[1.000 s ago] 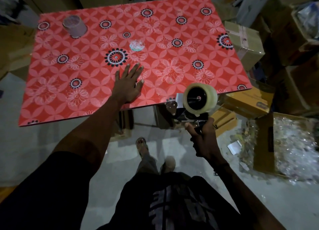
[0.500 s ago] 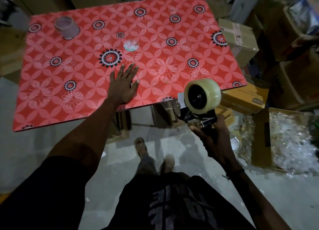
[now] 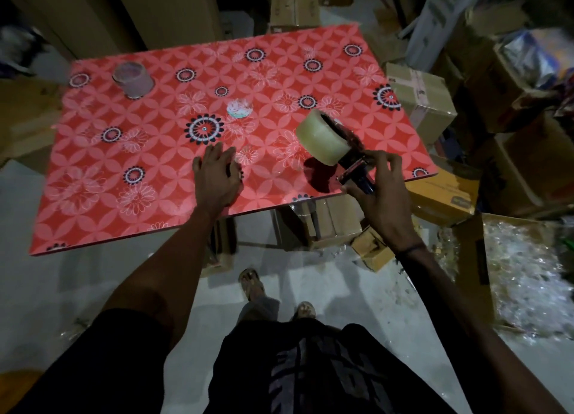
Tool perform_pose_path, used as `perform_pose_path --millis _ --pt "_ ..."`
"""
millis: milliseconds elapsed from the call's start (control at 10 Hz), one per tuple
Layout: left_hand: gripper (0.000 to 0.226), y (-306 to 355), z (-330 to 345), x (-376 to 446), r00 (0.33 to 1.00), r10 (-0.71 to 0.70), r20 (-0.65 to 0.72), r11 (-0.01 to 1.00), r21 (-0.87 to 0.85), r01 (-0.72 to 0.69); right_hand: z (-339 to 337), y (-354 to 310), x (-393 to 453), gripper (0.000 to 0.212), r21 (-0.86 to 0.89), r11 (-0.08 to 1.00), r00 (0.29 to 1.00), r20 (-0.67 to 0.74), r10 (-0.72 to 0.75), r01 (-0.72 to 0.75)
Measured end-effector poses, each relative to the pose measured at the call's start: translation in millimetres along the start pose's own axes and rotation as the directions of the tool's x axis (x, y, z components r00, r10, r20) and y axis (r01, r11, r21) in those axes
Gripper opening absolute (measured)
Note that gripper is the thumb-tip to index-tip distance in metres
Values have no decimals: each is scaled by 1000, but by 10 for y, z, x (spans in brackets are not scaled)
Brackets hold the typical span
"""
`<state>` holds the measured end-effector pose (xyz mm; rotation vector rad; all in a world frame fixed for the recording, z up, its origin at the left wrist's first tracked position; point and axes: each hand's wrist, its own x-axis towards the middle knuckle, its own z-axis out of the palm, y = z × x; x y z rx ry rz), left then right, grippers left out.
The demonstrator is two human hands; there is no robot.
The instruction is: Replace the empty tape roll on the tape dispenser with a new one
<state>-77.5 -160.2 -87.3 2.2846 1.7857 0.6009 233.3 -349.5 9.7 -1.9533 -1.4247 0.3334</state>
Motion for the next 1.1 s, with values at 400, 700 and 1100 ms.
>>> perform_pose_path --millis 400,700,1100 --pt "51 -1 26 14 988 -134 -73 987 79 140 684 -139 777 69 -329 942 994 -104 42 -74" --pt "52 36 -16 0 987 -155 -33 984 79 157 950 -241 977 69 -328 938 992 -99 80 -109" --pt "50 81 -111 -17 991 -135 -2 989 52 135 997 -205 951 67 -340 940 998 -61 5 -26"
